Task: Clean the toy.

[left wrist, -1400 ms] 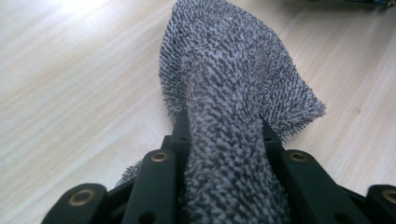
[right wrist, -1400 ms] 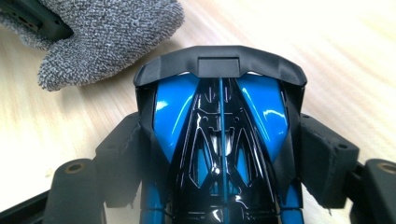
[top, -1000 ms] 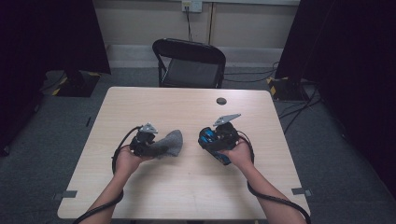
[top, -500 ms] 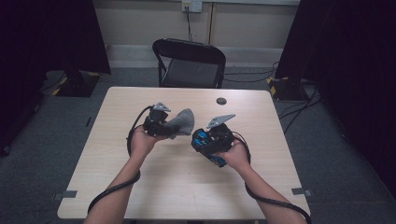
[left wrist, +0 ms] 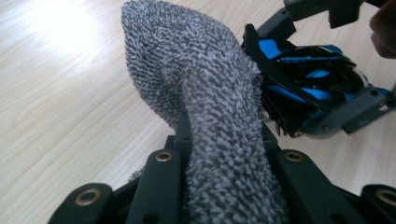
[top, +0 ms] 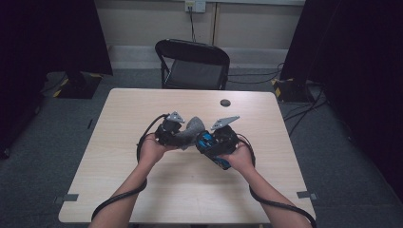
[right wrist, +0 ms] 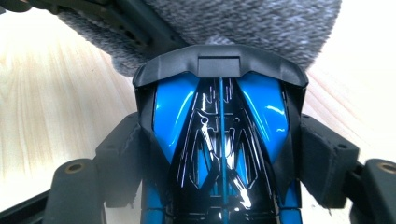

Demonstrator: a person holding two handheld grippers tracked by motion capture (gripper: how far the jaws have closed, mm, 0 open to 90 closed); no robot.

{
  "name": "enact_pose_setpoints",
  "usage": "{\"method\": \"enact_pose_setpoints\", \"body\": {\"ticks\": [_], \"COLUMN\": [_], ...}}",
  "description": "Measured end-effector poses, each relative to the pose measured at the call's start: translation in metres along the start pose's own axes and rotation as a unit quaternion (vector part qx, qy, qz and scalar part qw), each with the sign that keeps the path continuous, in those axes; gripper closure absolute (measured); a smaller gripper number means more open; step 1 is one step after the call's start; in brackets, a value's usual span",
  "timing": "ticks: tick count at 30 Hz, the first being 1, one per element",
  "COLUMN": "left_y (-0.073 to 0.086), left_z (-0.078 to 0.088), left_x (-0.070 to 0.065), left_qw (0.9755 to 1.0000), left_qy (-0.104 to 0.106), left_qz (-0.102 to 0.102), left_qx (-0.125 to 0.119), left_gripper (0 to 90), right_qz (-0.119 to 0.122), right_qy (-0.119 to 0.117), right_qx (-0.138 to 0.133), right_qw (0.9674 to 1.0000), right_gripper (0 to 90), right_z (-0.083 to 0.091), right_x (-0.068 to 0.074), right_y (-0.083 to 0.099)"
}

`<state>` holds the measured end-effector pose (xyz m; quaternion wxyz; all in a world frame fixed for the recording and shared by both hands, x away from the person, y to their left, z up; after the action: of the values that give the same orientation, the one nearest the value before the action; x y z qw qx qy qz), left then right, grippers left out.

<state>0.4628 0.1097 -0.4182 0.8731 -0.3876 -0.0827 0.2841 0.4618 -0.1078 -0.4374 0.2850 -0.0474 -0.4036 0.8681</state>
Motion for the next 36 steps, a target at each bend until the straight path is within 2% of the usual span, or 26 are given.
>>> {"method": "enact_pose_setpoints", "body": {"ticks": [6, 15, 25, 27, 29, 32, 36], "left_y": [0.006, 0.012, 0.017, 0.018, 0.019, 0.02, 0.013], "left_z": [0.006, 0.014, 0.018, 0.019, 0.023, 0.03, 0.04], "left_x": [-0.001, -0.006, -0.012, -0.014, -0.015, -0.008, 0.015], "left_qw": [0.9999, 0.9996, 0.9982, 0.9979, 0.9977, 0.9985, 0.9996], "left_qy": [0.012, 0.027, 0.058, 0.06, 0.062, 0.043, 0.012], "left_qz": [0.002, -0.009, -0.009, -0.023, -0.026, -0.029, 0.008], "left_qx": [-0.003, -0.003, -0.005, -0.004, -0.007, -0.015, -0.023], "left_gripper": [71.8, 71.8, 71.7, 71.7, 71.6, 71.5, 71.5], "right_qz": [-0.004, -0.017, -0.024, -0.029, -0.031, -0.033, -0.026], "right_qy": [0.005, 0.019, 0.026, 0.026, 0.027, 0.024, 0.018], "right_qx": [0.003, 0.004, 0.009, 0.007, 0.005, 0.002, 0.008], "right_qw": [1.0, 0.9997, 0.9993, 0.9992, 0.9991, 0.9992, 0.9995], "right_gripper": [26.1, 26.1, 26.1, 26.1, 26.1, 26.1, 26.1], "right_z": [0.001, 0.004, 0.007, 0.007, 0.008, 0.01, 0.011], "right_x": [-0.004, -0.012, -0.02, -0.022, -0.024, -0.025, -0.023], "right_y": [0.0, 0.0, 0.0, 0.0, 0.0, -0.001, 0.0]}}
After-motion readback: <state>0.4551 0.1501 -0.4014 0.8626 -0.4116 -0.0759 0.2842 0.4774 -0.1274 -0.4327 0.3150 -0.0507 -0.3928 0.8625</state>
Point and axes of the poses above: each handheld gripper's, and its own axes: z roughly backward along the jaws, y roughly out of its underside, x roughly to its left, the point moved 1 cm from there along -z, roughly forward along the jaws, and after that the axes turned 3 degrees about -z, right-handed, at the moved point
